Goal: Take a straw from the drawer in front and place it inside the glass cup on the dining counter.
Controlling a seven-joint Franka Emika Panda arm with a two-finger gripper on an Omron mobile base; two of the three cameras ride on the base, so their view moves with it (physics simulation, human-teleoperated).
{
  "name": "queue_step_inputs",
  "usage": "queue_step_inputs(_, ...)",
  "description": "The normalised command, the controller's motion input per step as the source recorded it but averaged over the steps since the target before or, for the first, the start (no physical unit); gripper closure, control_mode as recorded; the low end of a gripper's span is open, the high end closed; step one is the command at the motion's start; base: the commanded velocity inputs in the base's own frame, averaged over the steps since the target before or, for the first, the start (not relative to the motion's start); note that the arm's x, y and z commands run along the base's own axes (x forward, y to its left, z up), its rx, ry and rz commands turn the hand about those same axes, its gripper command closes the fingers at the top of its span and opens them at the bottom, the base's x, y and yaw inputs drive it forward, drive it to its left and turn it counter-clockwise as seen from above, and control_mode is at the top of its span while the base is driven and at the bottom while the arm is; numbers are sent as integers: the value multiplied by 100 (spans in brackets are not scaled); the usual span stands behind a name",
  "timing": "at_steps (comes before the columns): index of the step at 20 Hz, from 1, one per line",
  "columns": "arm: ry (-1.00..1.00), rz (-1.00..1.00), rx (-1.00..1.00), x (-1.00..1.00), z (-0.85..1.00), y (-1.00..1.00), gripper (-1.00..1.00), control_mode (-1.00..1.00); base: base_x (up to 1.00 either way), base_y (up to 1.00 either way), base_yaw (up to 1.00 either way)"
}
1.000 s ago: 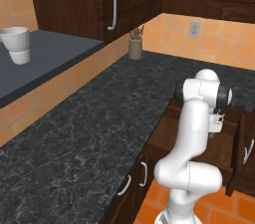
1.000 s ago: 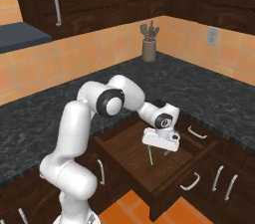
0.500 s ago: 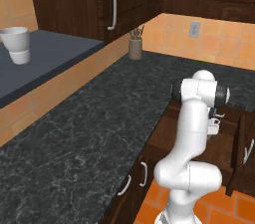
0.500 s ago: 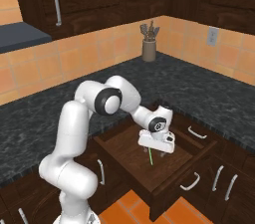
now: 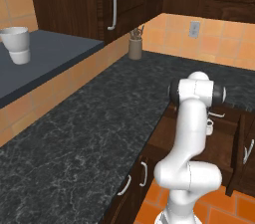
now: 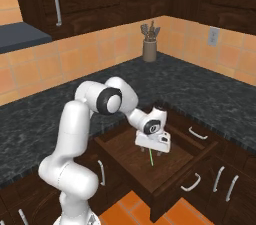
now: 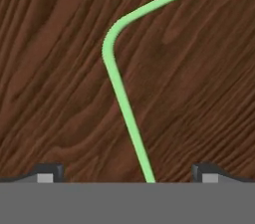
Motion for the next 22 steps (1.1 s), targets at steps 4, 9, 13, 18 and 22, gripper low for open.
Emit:
queue_step_inputs(4, -10, -4, -6, 18, -21, 8, -100, -100, 0, 0, 0)
queue_step_inputs(9, -12, -5, -5, 15, -20, 0, -100, -100, 0, 0, 0)
queue_step_inputs(13, -16, -5, -6, 5, -20, 0, -100, -100, 0, 0, 0)
queue_step_inputs(18, -14, -4, -4, 0, -19, 0, -100, -100, 0, 0, 0)
queue_step_inputs(22, -11, -4, -5, 0, -26, 0, -100, -100, 0, 0, 0)
